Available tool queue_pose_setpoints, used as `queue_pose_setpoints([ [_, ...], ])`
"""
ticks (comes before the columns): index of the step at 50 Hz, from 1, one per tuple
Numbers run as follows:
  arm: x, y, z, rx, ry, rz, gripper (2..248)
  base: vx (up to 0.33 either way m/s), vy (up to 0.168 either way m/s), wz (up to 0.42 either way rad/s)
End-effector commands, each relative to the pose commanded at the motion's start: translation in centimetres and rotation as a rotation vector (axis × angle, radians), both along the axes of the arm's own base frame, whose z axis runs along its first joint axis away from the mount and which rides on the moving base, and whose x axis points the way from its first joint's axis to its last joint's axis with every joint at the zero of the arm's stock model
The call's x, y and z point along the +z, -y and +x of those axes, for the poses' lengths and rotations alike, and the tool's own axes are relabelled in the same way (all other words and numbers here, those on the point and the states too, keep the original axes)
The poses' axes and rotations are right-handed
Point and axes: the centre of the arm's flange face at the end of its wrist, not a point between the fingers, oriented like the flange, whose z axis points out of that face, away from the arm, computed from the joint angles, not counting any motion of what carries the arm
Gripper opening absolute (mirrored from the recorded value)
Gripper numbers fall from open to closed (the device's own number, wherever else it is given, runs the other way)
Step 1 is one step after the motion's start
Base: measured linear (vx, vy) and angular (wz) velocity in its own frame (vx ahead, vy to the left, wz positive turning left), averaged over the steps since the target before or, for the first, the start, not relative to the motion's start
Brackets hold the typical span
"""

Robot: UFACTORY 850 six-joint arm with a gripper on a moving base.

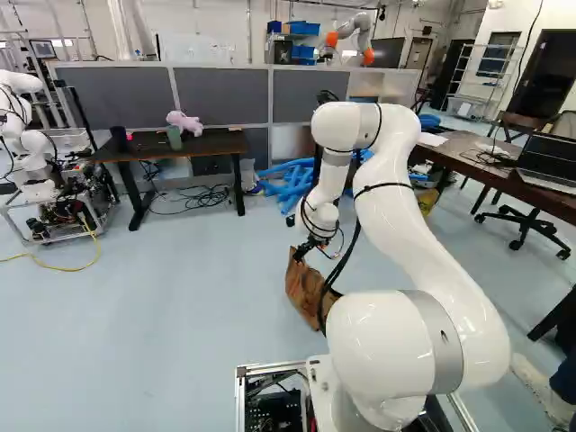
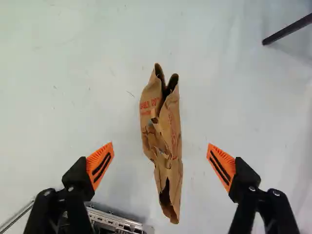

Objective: Pick up the bag on the ground and place it on the table

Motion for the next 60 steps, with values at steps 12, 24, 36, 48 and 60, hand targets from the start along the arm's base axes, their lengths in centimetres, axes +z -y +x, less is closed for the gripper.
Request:
queue_pose_setpoints([
  [12, -1.9, 0.1, 0.2, 0.000, -0.044, -0.001, 247, 0.000, 0.000, 0.000],
  [24, -3.8, 0.4, 0.4, -0.005, -0.084, -0.002, 247, 0.000, 0.000, 0.000],
  [36, -5.6, 0.9, 1.2, -0.013, -0.093, -0.002, 247, 0.000, 0.000, 0.000],
  [48, -7.5, 1.5, 2.1, -0.021, -0.088, -0.002, 247, 0.000, 0.000, 0.000],
  [60, -9.3, 1.9, 2.9, -0.027, -0.085, -0.003, 247, 0.000, 0.000, 0.000],
])
